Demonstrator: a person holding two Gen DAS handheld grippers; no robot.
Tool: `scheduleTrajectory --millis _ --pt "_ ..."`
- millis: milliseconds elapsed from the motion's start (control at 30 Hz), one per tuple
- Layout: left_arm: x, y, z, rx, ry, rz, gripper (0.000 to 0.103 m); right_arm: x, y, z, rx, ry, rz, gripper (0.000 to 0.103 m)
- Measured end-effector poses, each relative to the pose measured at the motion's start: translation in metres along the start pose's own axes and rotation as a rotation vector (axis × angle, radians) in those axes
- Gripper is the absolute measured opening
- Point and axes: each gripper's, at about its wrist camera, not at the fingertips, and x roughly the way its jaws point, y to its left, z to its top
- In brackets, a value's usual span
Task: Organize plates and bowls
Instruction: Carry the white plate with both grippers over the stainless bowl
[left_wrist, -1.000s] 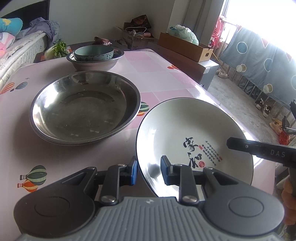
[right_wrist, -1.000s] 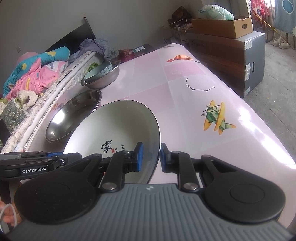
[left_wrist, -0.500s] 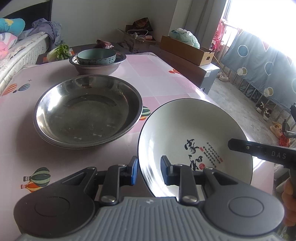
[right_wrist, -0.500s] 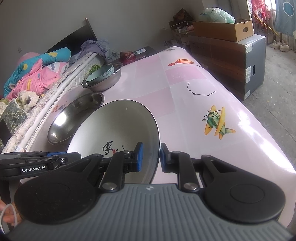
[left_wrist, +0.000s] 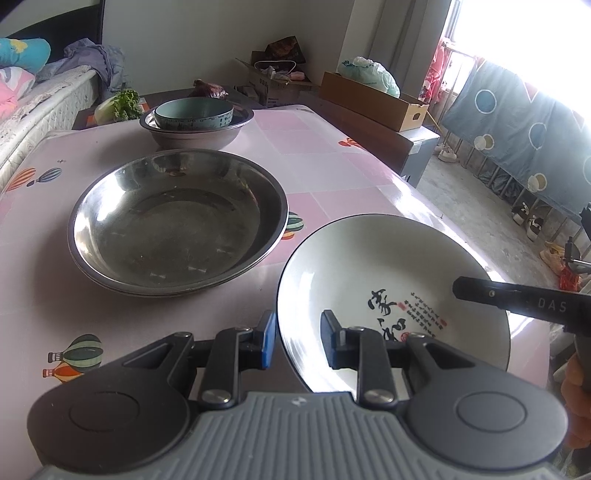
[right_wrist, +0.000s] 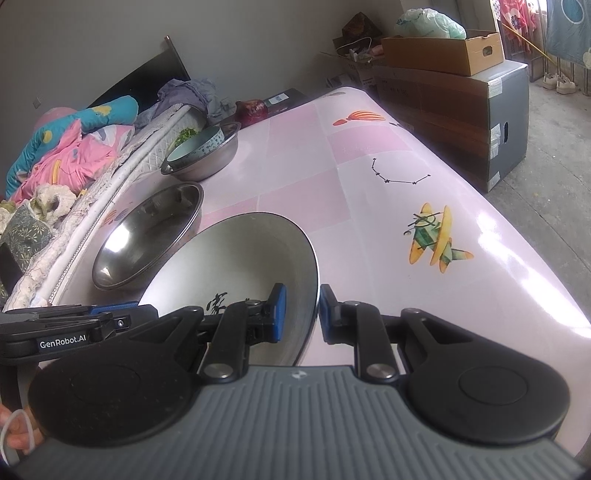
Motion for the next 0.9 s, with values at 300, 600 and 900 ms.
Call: scheduleTrajectory --millis 300,600,900 --pt "0.007 0.01 0.0 -0.016 0.032 -0.038 0.017 0.017 -0.011 -0.002 0.037 0.031 0.02 0.016" --pt "0.008 0.014 -0.002 -0.013 0.065 -0.066 0.017 0.018 -0.011 -0.004 0.008 0.053 0.032 0.016" --pt "0.012 0.013 -0.001 0.04 0.089 -0.085 0.024 0.011 -0.01 -0.012 -0.069 0.041 0.062 0.018"
